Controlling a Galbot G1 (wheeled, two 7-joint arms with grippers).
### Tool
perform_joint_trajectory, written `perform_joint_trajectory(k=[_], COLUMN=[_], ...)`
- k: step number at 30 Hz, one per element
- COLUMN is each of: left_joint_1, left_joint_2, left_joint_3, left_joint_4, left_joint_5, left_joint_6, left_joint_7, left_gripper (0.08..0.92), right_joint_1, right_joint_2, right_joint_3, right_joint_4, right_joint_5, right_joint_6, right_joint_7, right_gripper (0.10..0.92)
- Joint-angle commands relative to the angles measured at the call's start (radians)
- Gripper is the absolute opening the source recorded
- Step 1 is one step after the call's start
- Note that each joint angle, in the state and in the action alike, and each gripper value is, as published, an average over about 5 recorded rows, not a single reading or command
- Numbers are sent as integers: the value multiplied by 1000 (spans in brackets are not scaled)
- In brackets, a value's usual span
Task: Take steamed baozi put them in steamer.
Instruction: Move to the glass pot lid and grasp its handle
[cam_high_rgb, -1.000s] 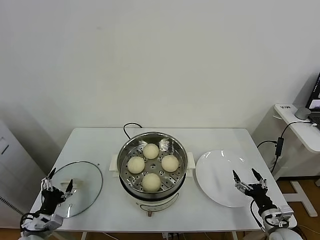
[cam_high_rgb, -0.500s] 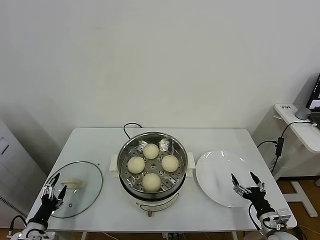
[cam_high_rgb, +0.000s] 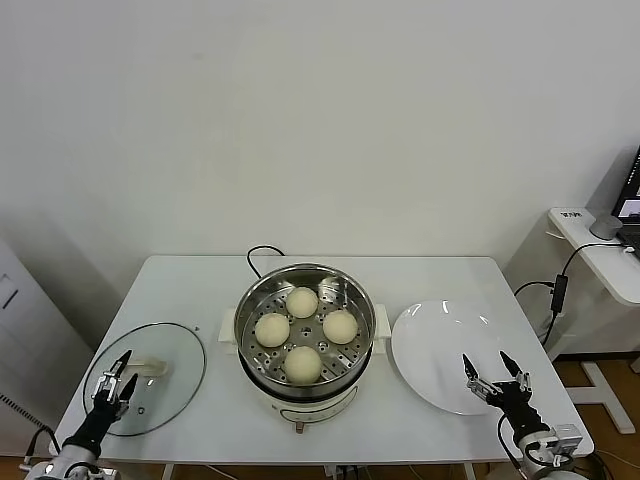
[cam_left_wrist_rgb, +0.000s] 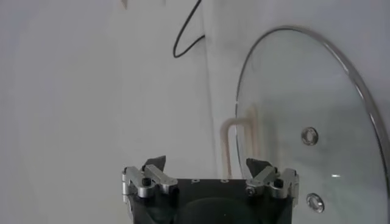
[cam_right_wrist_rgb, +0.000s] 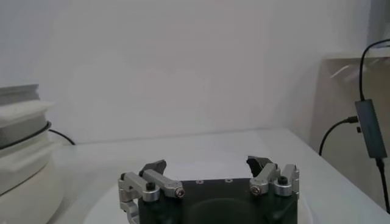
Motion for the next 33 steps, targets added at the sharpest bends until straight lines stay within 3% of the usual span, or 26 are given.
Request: perform_joint_trajectory(k=[1,19,22,33], left_joint_1=[-65,-95,-99,-97], left_joint_2=[-13,-43,-44,-44], left_joint_3=[-13,10,9,7], left_joint_4=[43,47,55,43], left_joint_5=[55,-20,-18,-49], left_joint_6=[-11,-16,-15,-26], left_joint_7=[-22,29,32,34], left_gripper=[823,818,771,456], right_joint_1=[3,24,24,33], right_joint_2=[0,-12,-11,-12], right_joint_3=[-7,-11,-10,-12], right_joint_4=[-8,-26,-26,-26], right_joint_5=[-5,0,3,6], right_joint_6=[1,-4,-4,-10], right_joint_7=[-5,-5,-6,-6], right_gripper=[823,823,823,823])
